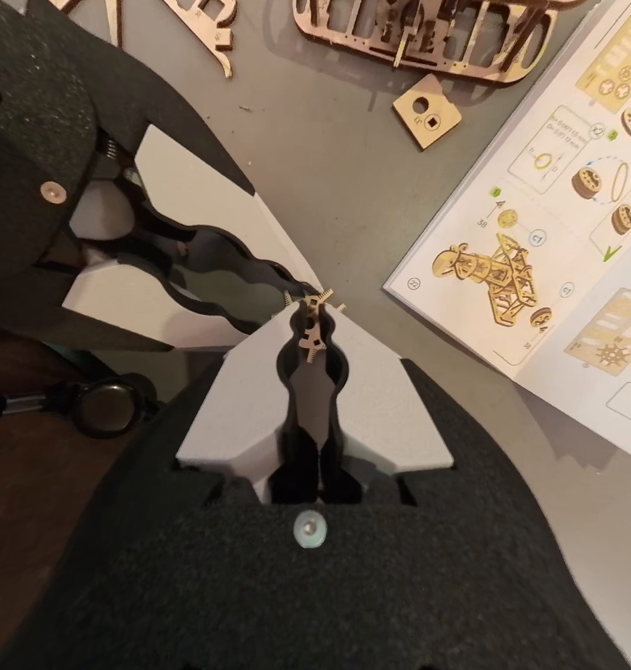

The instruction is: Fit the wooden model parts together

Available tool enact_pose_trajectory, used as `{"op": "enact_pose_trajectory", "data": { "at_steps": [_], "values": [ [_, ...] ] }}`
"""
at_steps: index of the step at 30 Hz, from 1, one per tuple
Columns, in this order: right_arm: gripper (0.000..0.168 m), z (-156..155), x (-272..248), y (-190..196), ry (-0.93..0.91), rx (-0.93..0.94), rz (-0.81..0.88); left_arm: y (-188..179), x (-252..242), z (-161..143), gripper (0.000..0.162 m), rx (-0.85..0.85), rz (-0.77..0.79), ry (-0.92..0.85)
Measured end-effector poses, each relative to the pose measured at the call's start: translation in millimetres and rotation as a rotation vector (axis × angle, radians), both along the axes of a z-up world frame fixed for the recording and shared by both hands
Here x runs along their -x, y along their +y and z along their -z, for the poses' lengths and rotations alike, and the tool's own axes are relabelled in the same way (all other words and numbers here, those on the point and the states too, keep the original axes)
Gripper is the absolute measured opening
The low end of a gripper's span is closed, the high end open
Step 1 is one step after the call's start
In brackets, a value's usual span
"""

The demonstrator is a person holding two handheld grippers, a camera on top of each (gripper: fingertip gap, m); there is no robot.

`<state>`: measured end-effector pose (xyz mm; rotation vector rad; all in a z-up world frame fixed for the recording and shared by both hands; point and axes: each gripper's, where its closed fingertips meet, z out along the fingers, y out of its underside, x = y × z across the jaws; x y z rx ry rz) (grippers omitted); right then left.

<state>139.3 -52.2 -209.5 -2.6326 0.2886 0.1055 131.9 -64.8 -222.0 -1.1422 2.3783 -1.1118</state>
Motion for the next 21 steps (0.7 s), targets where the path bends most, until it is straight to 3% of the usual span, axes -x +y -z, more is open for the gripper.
{"op": "enact_pose_trajectory", "data": {
  "at_steps": [6,10,14,21],
  "values": [
    [0.013,1.2,2.9,-9.1,-0.026,-0.060,-0.100,-0.2,0.3,0.0,0.031,0.000,0.002,0.000],
    [0.011,3.0,1.8,-7.4,-0.087,-0.184,-0.251,-0.7,1.0,0.1,0.031,0.000,0.007,0.000],
    [0.010,6.4,8.2,-8.7,-0.011,-0.285,-0.406,-0.7,1.0,0.2,0.031,-0.003,0.008,-0.002],
    [0.009,9.2,6.8,-3.8,0.003,-0.310,-0.484,-0.8,1.1,0.3,0.031,-0.003,0.008,-0.002]
  ]
}}
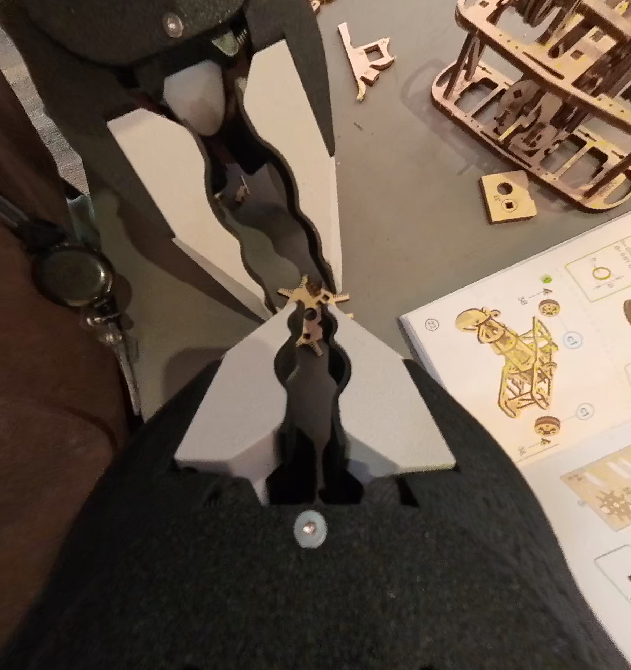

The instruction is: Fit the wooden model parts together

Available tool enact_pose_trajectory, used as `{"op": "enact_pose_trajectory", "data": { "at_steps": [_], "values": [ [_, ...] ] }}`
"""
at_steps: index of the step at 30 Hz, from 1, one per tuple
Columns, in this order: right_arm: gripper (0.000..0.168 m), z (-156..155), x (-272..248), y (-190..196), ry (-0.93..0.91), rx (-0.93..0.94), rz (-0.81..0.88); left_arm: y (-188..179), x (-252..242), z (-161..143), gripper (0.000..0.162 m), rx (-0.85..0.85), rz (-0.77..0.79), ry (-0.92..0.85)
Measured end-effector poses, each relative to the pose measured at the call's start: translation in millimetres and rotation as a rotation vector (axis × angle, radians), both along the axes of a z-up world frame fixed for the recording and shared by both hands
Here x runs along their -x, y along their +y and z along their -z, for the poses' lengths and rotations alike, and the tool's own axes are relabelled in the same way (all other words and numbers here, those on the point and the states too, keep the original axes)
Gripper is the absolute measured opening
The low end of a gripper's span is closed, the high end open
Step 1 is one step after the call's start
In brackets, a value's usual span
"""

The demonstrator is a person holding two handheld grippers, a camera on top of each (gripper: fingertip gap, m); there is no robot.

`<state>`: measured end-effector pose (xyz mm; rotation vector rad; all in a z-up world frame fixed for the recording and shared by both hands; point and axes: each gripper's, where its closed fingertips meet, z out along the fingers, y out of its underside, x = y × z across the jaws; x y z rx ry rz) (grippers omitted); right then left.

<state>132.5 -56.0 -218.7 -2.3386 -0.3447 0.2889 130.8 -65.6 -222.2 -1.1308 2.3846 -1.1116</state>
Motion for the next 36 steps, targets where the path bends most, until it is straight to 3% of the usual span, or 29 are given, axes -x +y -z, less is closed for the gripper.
{"op": "enact_pose_trajectory", "data": {
  "at_steps": [15,21,23,28,31,36],
  "values": [
    [0.004,0.6,2.3,9.2,0.024,-0.007,-0.005,0.0,-0.1,-0.1,0.031,0.002,0.000,0.001],
    [0.003,-8.6,-3.2,-2.6,0.087,0.072,0.104,-0.1,0.7,-0.7,0.031,0.017,0.003,0.013],
    [0.003,-16.5,-8.6,-5.9,0.165,0.083,0.181,-4.3,3.5,-5.3,0.031,0.025,0.044,-0.013],
    [0.003,-58.0,-2.3,-9.5,0.693,0.089,0.333,-0.1,-4.9,-51.2,0.027,-0.067,0.054,-0.493],
    [0.003,-72.4,7.7,-15.2,0.825,0.118,0.333,-5.9,4.4,-69.9,0.018,-0.055,0.093,-0.660],
    [0.003,-77.3,18.7,-25.1,0.909,0.160,0.341,-15.5,16.1,-73.7,0.022,0.021,0.166,-0.652]
  ]
}}
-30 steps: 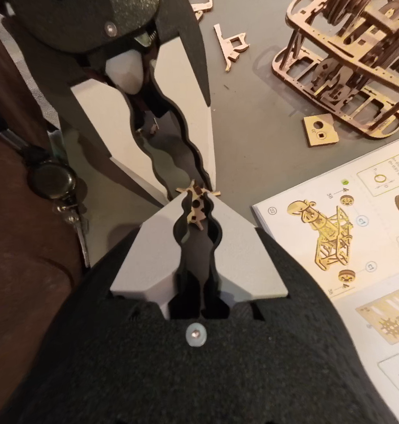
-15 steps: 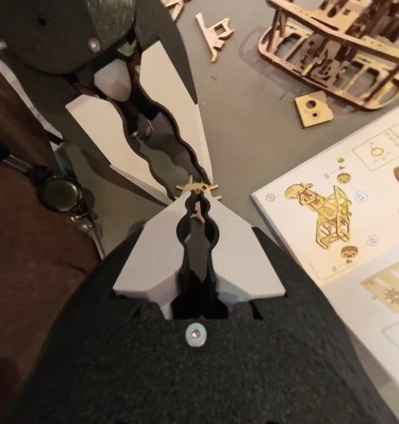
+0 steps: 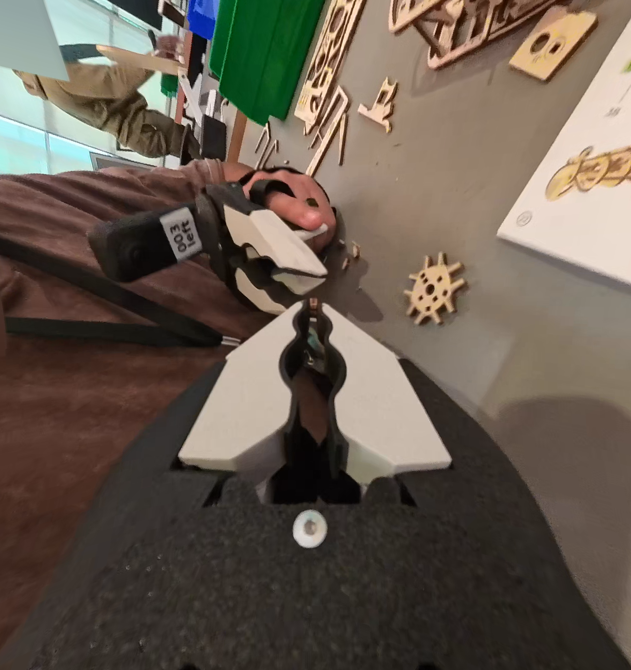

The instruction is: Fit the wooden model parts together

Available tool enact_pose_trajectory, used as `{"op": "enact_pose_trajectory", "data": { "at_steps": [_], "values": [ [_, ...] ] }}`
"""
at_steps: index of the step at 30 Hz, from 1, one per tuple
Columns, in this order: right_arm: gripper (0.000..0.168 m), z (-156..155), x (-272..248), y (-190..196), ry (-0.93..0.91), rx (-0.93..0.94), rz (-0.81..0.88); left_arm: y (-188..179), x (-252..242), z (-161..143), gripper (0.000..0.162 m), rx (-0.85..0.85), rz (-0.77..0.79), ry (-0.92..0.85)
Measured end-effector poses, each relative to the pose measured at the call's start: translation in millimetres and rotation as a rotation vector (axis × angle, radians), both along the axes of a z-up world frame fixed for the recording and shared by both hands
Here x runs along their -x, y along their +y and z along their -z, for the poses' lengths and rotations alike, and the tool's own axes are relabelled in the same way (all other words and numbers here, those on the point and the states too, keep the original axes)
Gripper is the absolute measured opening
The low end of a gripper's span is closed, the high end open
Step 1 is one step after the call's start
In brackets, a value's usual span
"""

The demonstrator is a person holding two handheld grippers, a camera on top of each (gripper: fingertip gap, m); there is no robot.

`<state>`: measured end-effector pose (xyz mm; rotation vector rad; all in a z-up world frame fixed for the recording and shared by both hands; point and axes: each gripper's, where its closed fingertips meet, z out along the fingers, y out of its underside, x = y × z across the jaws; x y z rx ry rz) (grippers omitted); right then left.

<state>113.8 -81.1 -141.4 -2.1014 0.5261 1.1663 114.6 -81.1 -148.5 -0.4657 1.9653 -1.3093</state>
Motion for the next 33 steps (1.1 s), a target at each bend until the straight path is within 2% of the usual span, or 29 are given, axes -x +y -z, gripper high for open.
{"op": "enact_pose_trajectory", "data": {
  "at_steps": [4,8,10,12,17,22,26,33],
  "values": [
    [0.003,-4.9,14.9,-2.8,0.003,0.005,-0.039,-4.6,9.4,-15.6,0.019,0.109,0.067,0.003],
    [0.003,-8.5,24.9,-1.7,-0.014,0.013,-0.070,-13.6,20.8,-15.7,0.014,0.073,0.128,-0.045],
    [0.003,-9.4,29.5,-2.0,-0.011,0.021,-0.088,-13.2,22.2,-18.0,0.005,0.036,0.110,-0.111],
    [0.003,-9.6,29.5,-1.9,-0.028,0.026,-0.086,-13.1,22.4,-17.9,0.004,0.016,0.101,-0.142],
    [0.005,-20.8,18.3,8.2,-0.077,-0.045,0.027,-1.5,11.1,-27.4,0.003,0.027,-0.007,-0.179],
    [0.009,-35.8,7.1,16.7,-0.217,-0.174,0.165,16.7,3.0,-42.6,0.003,0.049,-0.134,-0.255],
    [0.008,-39.9,7.8,23.2,-0.270,-0.220,0.226,18.5,3.0,-44.2,0.003,0.046,-0.154,-0.271],
    [0.003,-39.2,9.9,24.4,-0.246,-0.249,0.255,17.2,5.4,-46.3,0.003,0.057,-0.146,-0.275]
  ]
}}
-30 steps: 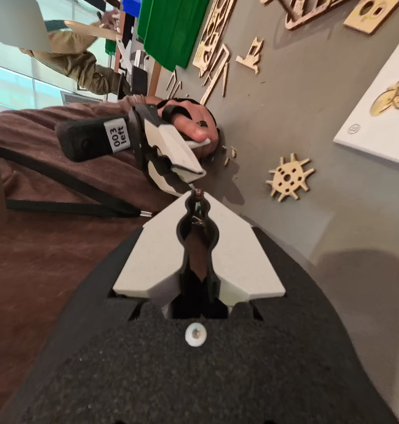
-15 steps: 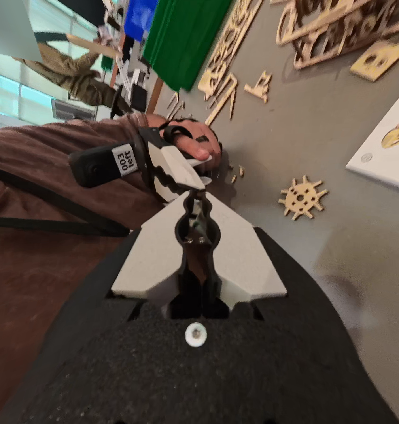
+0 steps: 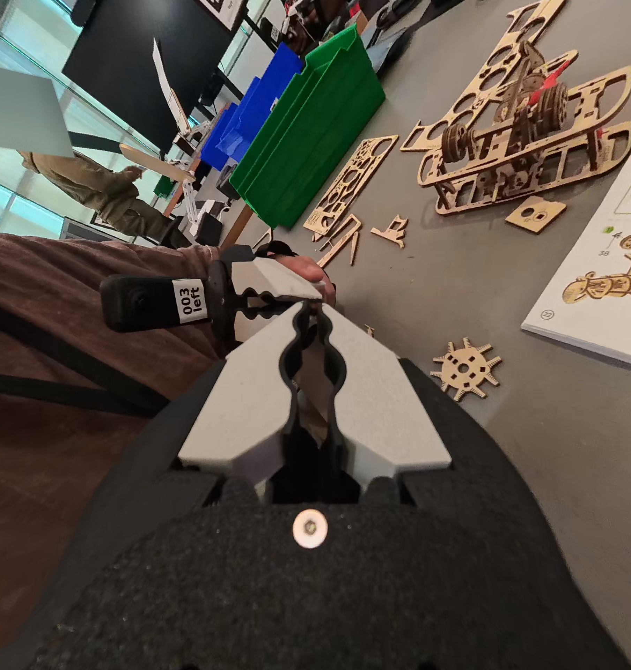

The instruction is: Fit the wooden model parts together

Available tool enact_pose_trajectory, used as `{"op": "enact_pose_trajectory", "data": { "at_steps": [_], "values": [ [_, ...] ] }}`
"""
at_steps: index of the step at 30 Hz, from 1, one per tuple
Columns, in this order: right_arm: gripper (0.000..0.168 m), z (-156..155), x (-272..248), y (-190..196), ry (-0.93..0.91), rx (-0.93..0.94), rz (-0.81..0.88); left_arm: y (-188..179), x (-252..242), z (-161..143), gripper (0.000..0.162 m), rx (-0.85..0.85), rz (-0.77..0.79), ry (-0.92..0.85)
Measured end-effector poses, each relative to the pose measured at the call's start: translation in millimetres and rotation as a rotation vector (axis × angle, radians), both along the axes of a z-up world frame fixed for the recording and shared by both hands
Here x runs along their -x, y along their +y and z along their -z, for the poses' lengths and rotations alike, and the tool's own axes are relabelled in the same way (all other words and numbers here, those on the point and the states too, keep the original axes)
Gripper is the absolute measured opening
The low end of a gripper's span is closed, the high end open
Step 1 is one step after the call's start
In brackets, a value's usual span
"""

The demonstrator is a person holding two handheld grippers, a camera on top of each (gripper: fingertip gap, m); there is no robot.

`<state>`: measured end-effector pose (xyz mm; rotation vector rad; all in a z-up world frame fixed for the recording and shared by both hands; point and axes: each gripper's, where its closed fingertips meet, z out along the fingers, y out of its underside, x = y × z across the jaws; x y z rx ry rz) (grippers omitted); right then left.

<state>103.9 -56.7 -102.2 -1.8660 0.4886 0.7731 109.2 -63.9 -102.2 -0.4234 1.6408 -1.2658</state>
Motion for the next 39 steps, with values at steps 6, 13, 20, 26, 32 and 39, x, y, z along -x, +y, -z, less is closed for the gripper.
{"op": "enact_pose_trajectory", "data": {
  "at_steps": [6,13,20,26,32,39],
  "values": [
    [0.003,9.2,-2.9,-2.8,-0.110,0.085,-0.009,-2.7,-2.0,8.3,0.003,0.017,0.025,0.070],
    [0.002,69.9,-37.4,-18.2,-0.479,0.465,-0.100,1.8,-28.5,69.0,0.034,-0.034,0.106,0.511],
    [0.002,96.3,-28.3,-5.2,-0.779,0.385,-0.382,2.4,-24.8,111.7,0.050,-0.186,0.172,0.766],
    [0.002,101.2,-29.5,-1.4,-0.774,0.369,-0.464,-1.7,-26.6,118.7,0.042,-0.229,0.175,0.784],
    [0.002,109.8,-29.5,-0.4,-0.792,0.409,-0.509,-4.7,-26.5,120.4,0.031,-0.219,0.197,0.814],
    [0.002,111.4,-30.1,-0.1,-0.788,0.448,-0.604,-4.4,-27.6,121.1,0.032,-0.198,0.202,0.843]
  ]
}}
